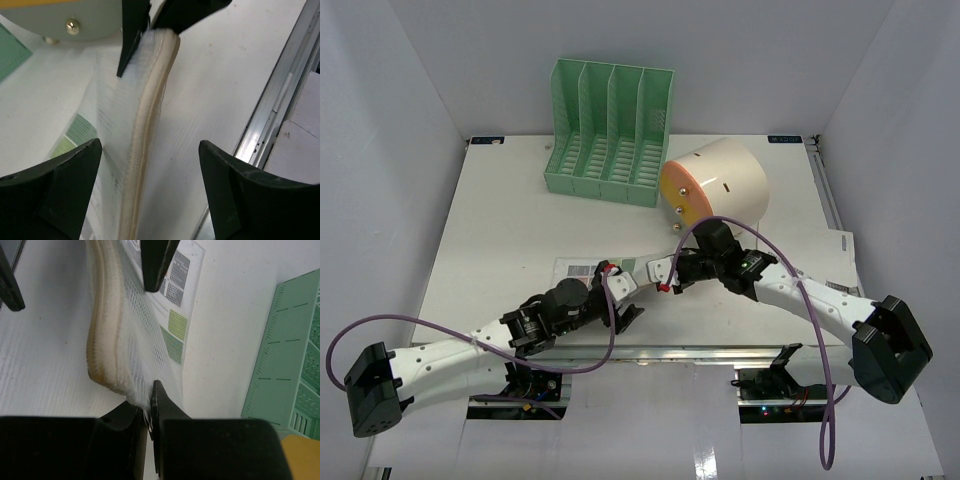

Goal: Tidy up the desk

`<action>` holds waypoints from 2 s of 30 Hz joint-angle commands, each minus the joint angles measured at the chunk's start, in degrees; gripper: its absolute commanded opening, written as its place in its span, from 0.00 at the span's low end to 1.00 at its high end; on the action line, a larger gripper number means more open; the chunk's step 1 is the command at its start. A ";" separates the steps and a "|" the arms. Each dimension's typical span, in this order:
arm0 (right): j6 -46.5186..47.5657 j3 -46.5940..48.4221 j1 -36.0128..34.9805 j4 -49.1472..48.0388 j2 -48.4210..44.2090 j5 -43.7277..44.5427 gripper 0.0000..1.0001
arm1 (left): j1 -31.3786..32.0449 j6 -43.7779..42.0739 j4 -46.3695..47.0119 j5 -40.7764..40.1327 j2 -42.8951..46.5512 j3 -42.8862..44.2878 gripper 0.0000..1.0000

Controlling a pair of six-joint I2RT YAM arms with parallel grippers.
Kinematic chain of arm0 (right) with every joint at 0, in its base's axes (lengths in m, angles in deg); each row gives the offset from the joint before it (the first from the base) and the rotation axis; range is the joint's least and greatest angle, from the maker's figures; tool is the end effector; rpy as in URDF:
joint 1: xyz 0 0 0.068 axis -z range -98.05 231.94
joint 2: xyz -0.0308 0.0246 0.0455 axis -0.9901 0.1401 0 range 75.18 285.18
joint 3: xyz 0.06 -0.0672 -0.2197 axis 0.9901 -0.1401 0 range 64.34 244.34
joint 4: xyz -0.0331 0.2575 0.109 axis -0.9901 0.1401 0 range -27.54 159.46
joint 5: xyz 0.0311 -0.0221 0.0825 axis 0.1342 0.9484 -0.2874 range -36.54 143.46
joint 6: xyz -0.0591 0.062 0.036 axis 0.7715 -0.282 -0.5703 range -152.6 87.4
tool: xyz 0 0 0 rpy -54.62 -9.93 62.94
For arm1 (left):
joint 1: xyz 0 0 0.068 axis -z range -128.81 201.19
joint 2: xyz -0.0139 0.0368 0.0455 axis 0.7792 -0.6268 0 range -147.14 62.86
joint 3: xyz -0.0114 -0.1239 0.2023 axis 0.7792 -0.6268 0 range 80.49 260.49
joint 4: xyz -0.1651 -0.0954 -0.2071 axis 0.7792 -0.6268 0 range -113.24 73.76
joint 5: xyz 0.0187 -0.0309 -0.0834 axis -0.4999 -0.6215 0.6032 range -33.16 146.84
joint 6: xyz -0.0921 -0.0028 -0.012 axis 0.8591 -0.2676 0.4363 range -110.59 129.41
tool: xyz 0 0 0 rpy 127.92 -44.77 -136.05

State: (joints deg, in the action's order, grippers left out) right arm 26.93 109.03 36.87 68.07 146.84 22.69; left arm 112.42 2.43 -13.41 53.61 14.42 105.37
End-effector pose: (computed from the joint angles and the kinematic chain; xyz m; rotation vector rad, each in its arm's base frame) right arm 0.2069 0.2682 0.1833 -1.8155 1.0117 0.4194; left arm 0.1411 -0.2471 0.1764 1.0756 1.6568 -0.5727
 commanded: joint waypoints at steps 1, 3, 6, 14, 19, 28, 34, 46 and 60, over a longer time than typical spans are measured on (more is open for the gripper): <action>-1.89 1.61 -0.36 -2.43 -1.97 -1.51 0.08 | -0.15 0.38 -2.48 -0.78 -4.18 3.12 0.91; -2.27 1.94 -0.36 -2.17 -2.15 -1.97 0.08 | -0.15 0.20 -2.48 -3.65 -6.02 3.83 0.87; -2.70 2.44 -0.27 -0.78 -2.60 -3.62 0.08 | -0.15 -0.34 -2.48 -7.17 -9.76 6.01 0.64; -3.73 2.43 -0.36 1.69 -5.31 -2.18 0.49 | -0.15 -2.24 -4.71 -12.11 -12.89 10.80 0.00; -8.45 4.98 1.31 4.80 -9.44 -2.01 0.80 | -0.99 -0.95 -8.53 -19.80 -4.82 12.24 0.00; -16.11 13.18 9.40 12.05 -17.43 -9.53 0.84 | -20.97 3.60 -3.63 -11.27 -0.66 24.88 0.00; -18.39 11.74 15.54 11.71 -19.98 -10.72 0.84 | -30.10 6.19 3.84 -4.52 -17.36 44.25 0.00; -19.84 3.43 25.85 10.84 -26.16 -15.97 0.84 | -39.07 12.51 10.81 3.14 -49.92 78.38 0.00; -20.14 0.70 27.22 8.95 -25.19 -17.55 0.84 | -42.06 20.23 16.33 12.57 -54.84 81.94 0.00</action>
State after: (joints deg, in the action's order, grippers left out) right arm 7.83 110.46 63.56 79.35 121.30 6.78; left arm 70.79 19.75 -3.92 61.94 -43.79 183.38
